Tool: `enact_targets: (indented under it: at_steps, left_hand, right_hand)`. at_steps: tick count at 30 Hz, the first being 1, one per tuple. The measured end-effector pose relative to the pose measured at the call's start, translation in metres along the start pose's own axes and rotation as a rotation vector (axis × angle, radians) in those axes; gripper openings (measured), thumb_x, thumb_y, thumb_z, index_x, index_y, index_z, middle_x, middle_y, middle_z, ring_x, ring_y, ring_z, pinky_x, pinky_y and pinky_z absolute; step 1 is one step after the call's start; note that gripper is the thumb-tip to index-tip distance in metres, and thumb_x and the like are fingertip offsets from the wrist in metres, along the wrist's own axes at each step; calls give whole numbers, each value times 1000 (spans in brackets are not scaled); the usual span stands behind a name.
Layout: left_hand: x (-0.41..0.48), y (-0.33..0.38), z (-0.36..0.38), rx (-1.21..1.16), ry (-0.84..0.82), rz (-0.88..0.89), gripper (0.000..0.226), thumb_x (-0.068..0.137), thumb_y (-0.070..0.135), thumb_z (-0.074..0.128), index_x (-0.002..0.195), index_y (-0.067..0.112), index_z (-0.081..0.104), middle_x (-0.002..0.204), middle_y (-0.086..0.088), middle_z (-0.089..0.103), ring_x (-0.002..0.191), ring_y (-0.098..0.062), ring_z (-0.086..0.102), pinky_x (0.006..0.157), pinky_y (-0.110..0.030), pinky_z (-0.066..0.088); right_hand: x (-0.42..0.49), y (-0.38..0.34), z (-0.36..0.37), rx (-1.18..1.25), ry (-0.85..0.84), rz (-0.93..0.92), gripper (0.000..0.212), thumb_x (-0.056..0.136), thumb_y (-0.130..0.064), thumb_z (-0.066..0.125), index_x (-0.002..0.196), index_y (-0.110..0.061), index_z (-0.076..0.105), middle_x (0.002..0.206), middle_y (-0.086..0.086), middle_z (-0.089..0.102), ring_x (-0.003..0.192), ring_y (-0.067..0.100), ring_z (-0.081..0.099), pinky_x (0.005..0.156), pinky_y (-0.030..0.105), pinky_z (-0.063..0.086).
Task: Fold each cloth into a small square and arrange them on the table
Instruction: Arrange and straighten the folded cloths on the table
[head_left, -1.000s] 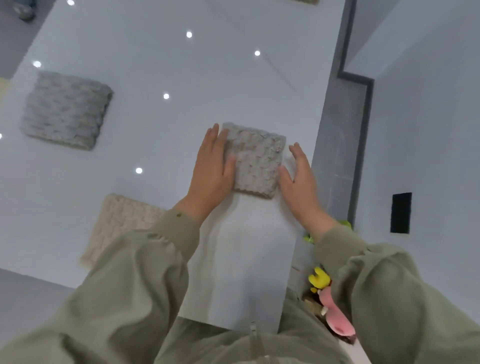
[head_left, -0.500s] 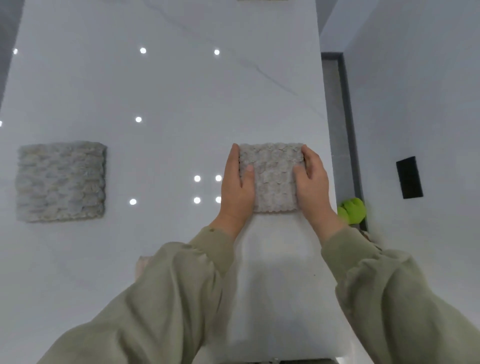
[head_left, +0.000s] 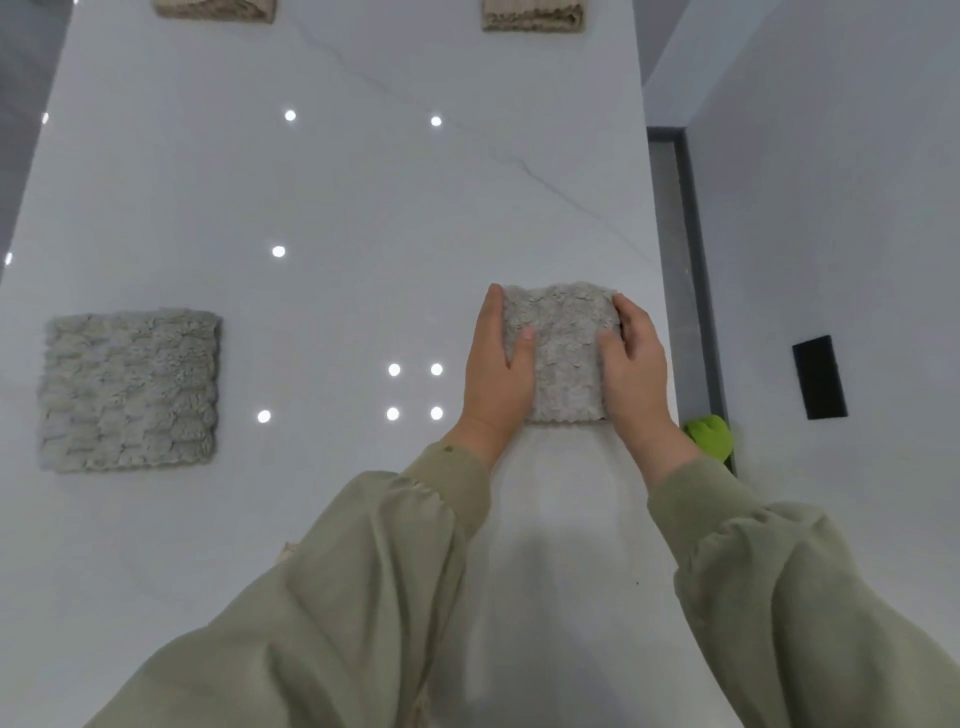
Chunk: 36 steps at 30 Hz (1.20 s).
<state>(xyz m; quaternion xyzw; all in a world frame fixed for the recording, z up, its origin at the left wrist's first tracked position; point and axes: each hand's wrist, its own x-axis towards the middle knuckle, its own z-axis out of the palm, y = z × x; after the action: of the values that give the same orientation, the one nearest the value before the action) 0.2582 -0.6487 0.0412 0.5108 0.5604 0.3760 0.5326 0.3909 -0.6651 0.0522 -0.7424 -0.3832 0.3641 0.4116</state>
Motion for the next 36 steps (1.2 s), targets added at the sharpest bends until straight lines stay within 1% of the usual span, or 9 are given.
enact_targets:
  at_steps: [4, 8, 13, 18, 22, 27, 30, 34, 36]
  left_hand:
    - [3, 0, -3, -32, 2, -29, 58, 98, 29, 39, 149, 12, 20, 155, 1, 24, 140, -5, 22, 114, -21, 19]
    - [2, 3, 2, -32, 10, -46, 66, 90, 38, 35, 149, 11, 21, 154, 1, 25, 140, -6, 23, 115, -22, 20]
    - [1, 1, -2, -13, 11, -57, 57, 98, 30, 39, 149, 13, 20, 154, 2, 25, 140, -7, 23, 115, -23, 20]
    - [-3, 5, -5, 57, -55, -52, 59, 98, 22, 44, 150, 14, 15, 155, 2, 20, 142, -9, 19, 118, -30, 18]
    - [-7, 11, -14, 396, -57, 114, 62, 95, 25, 41, 149, 12, 16, 158, -5, 9, 145, -17, 7, 119, -38, 9]
    - [-26, 20, -21, 974, -139, 414, 66, 90, 38, 26, 150, 13, 15, 159, -10, 6, 146, -26, -1, 114, -51, 1]
    - [-41, 19, -25, 1054, -161, 432, 65, 94, 35, 35, 151, 16, 11, 159, -9, 3, 146, -26, -3, 114, -52, -1]
    - [-69, 15, -34, 1089, -141, 409, 65, 92, 41, 23, 151, 16, 11, 159, -9, 5, 146, -26, -1, 114, -51, -1]
    - [-84, 12, -38, 1111, -125, 388, 65, 90, 41, 20, 151, 16, 12, 159, -8, 4, 146, -26, -2, 114, -52, -1]
  right_hand:
    - [-2, 2, -5, 23, 10, 28, 53, 86, -27, 47, 137, -13, 44, 136, -1, 51, 125, 10, 46, 109, 35, 37]
    - [-4, -1, -3, -22, -3, 5, 50, 89, -18, 45, 138, -11, 43, 138, 1, 48, 126, 10, 44, 105, 21, 34]
    - [0, 4, -8, -13, 5, 2, 45, 93, -14, 46, 137, -12, 43, 137, 0, 49, 126, 12, 45, 110, 32, 35]
    - [-1, -3, -11, -62, -49, -2, 46, 93, -16, 45, 139, -14, 41, 141, 0, 45, 128, 11, 42, 112, 32, 32]
    - [-13, -10, -23, -355, -38, -107, 48, 97, -24, 42, 143, -11, 33, 155, 5, 24, 141, 16, 22, 115, 29, 19]
    - [-39, -14, -33, -821, -10, -266, 55, 95, -29, 43, 143, -5, 31, 156, 15, 16, 144, 27, 15, 115, 48, 9]
    - [-61, -16, -31, -898, 0, -279, 57, 94, -29, 42, 144, -6, 27, 157, 14, 12, 145, 26, 7, 115, 50, 4]
    - [-91, -12, -24, -891, -8, -320, 65, 87, -40, 23, 143, -6, 30, 156, 16, 14, 145, 27, 7, 115, 51, 5]
    - [-105, -8, -19, -865, -14, -326, 65, 89, -41, 23, 143, -7, 30, 156, 15, 15, 146, 26, 7, 115, 50, 2]
